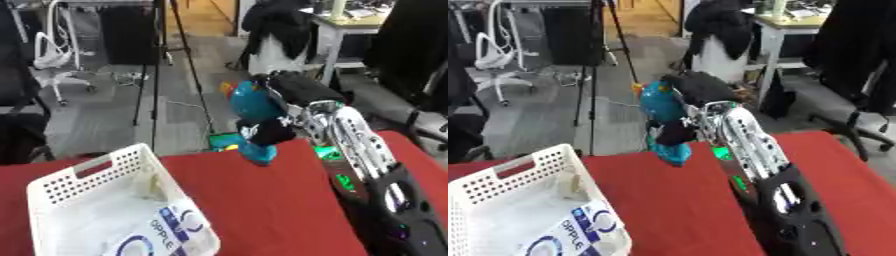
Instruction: Pick up objects on the table and place them in the box.
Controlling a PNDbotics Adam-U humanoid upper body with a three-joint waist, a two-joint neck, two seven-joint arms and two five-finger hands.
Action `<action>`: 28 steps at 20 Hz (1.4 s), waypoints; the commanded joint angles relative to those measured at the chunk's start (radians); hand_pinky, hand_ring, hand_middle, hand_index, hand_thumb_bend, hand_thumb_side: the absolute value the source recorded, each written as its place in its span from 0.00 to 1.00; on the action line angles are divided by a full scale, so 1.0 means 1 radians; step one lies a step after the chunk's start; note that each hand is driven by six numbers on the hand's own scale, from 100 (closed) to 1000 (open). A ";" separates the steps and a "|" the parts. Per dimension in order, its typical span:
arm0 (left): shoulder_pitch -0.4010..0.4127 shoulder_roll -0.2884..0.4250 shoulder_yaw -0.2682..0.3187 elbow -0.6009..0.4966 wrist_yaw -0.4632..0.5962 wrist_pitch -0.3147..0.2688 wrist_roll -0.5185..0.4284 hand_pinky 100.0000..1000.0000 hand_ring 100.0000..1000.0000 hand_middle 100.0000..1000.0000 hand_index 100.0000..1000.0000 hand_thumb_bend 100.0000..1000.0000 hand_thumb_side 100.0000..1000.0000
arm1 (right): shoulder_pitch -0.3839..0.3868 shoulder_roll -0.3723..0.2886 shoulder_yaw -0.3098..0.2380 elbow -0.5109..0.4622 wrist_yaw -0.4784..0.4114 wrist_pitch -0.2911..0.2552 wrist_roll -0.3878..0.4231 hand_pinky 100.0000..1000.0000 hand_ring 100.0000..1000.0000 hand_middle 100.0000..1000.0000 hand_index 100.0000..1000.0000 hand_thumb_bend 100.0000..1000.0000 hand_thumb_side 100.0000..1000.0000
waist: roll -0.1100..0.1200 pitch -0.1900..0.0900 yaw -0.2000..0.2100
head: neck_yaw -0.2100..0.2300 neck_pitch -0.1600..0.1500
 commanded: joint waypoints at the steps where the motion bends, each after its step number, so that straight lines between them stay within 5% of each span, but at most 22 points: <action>1: -0.010 0.014 -0.002 -0.015 0.001 0.000 -0.001 0.80 0.77 0.78 0.79 0.00 1.00 | -0.026 -0.034 0.002 -0.010 -0.016 0.052 0.065 0.25 0.30 0.21 0.31 0.00 0.40 | -0.016 -0.040 0.007 | -0.008 -0.003; 28: -0.045 0.002 0.000 -0.015 0.001 -0.006 0.014 0.79 0.77 0.78 0.79 0.00 1.00 | -0.100 -0.035 0.054 -0.003 -0.050 0.014 0.065 0.24 0.30 0.23 0.31 0.00 0.42 | -0.060 -0.021 0.141 | -0.083 -0.005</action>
